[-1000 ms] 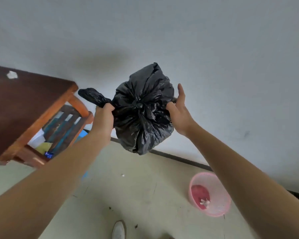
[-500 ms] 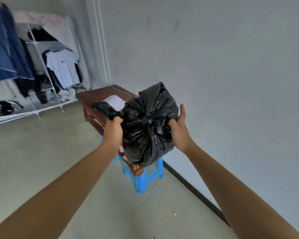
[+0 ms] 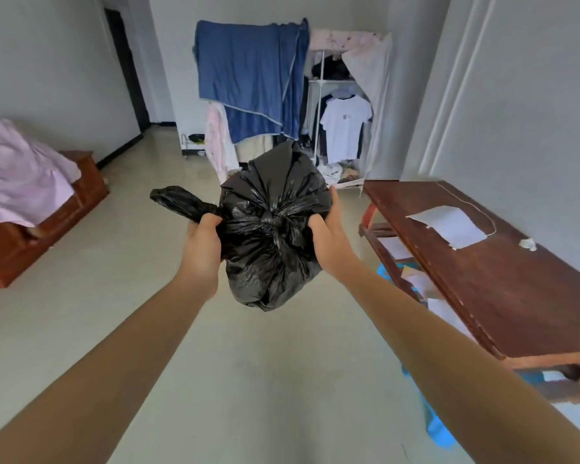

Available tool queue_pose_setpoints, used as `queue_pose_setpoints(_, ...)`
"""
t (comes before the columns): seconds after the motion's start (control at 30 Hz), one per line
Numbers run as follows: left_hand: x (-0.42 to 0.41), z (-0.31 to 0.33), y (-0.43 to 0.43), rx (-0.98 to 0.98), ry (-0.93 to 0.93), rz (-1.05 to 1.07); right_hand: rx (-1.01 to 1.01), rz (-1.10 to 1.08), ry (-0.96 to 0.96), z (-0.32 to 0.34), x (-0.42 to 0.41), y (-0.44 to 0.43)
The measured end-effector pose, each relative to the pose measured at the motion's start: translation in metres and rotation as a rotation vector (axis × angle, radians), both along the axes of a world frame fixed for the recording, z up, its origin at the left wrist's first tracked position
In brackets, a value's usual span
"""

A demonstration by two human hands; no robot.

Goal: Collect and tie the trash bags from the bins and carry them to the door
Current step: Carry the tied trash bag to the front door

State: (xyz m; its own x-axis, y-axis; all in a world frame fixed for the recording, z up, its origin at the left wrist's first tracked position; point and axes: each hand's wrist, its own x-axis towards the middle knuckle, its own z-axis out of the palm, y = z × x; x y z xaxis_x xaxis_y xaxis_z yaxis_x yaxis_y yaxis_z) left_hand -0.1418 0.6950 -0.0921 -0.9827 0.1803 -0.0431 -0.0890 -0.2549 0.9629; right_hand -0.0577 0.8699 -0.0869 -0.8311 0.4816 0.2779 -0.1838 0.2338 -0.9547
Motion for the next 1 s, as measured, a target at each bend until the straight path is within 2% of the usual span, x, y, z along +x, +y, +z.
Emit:
queue_pose_setpoints(0.13, -0.101, -0.021, -0.04, 0.013, -0.055, 0.127, 0.004, 0.125, -0.018, -0.025, -0.122, -0.034)
queue_pose_setpoints(0.3, -0.25, -0.026, -0.043, 0.017, -0.052, 0.184, -0.015, 0.185, 0.0, -0.043, -0.279, -0.039)
queue_pose_setpoints(0.47, -0.395, -0.008, -0.036, -0.074, -0.076, 0.224, 0.013, 0.185, -0.03, -0.029, -0.434, -0.025)
queue_pose_setpoints(0.57, -0.481, 0.003, -0.041, -0.177, -0.017, 0.216, 0.003, 0.196, -0.057, -0.012, -0.526, -0.025)
queue_pose_setpoints(0.7, -0.582, -0.002, -0.05, -0.218, -0.01, 0.205, 0.031, 0.247, -0.104, -0.006, -0.637, -0.031)
queue_pose_setpoints(1.0, -0.843, -0.029, -0.073, -0.213, 0.012, 0.178, 0.142, 0.294, -0.14, -0.028, -0.921, -0.053)
